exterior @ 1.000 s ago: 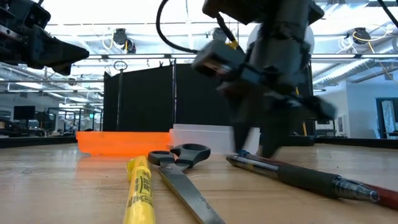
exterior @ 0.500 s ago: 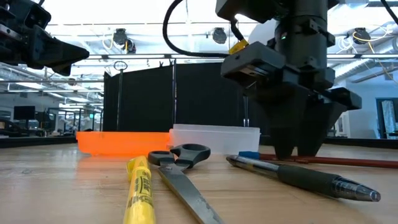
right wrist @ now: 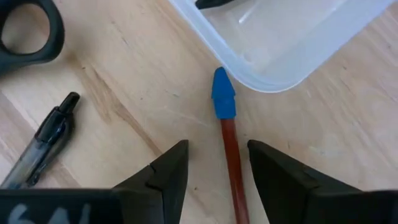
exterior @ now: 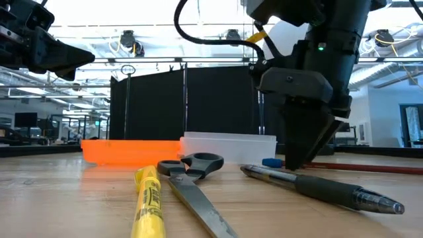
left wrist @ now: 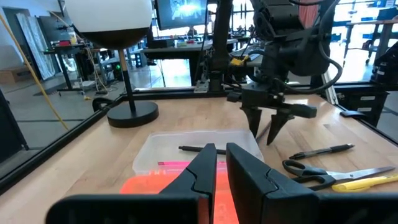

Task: Pick & place school supplies into a supply box
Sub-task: Put the brown pencil into the supply box

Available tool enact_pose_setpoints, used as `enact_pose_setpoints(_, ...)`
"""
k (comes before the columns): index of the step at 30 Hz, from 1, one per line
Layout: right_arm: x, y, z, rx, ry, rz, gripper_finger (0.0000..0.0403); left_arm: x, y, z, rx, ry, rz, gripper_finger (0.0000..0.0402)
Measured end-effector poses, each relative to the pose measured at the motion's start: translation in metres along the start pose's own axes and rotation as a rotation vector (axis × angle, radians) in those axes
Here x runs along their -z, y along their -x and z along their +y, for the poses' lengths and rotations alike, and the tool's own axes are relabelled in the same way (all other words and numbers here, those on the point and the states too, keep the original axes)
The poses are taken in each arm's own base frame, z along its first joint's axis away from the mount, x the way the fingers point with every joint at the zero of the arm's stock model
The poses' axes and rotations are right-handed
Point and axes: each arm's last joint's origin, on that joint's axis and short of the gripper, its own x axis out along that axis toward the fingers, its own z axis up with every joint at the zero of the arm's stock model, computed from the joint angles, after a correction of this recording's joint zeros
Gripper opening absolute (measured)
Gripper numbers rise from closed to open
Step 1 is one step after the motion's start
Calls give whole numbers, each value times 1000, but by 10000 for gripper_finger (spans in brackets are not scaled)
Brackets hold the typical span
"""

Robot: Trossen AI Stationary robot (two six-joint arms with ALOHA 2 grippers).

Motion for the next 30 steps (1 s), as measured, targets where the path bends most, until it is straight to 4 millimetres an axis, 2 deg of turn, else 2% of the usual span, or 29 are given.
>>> enact_pose_setpoints(5,-3,1,5,-52,26,-27,164,0,0,0,0,0,0,47)
enact_pose_setpoints(17,-14,-2,0,-28,130,-80,164,0,0,0,0,-4,-1,47)
enact_pose_setpoints(27,-26,-7,-9,-40,136,-36,164,0,0,0,0,-4,-3,47)
enact_pose_setpoints(30,-26,-14,-11,-36,134,3,159,0,0,0,0,-4,-3,47)
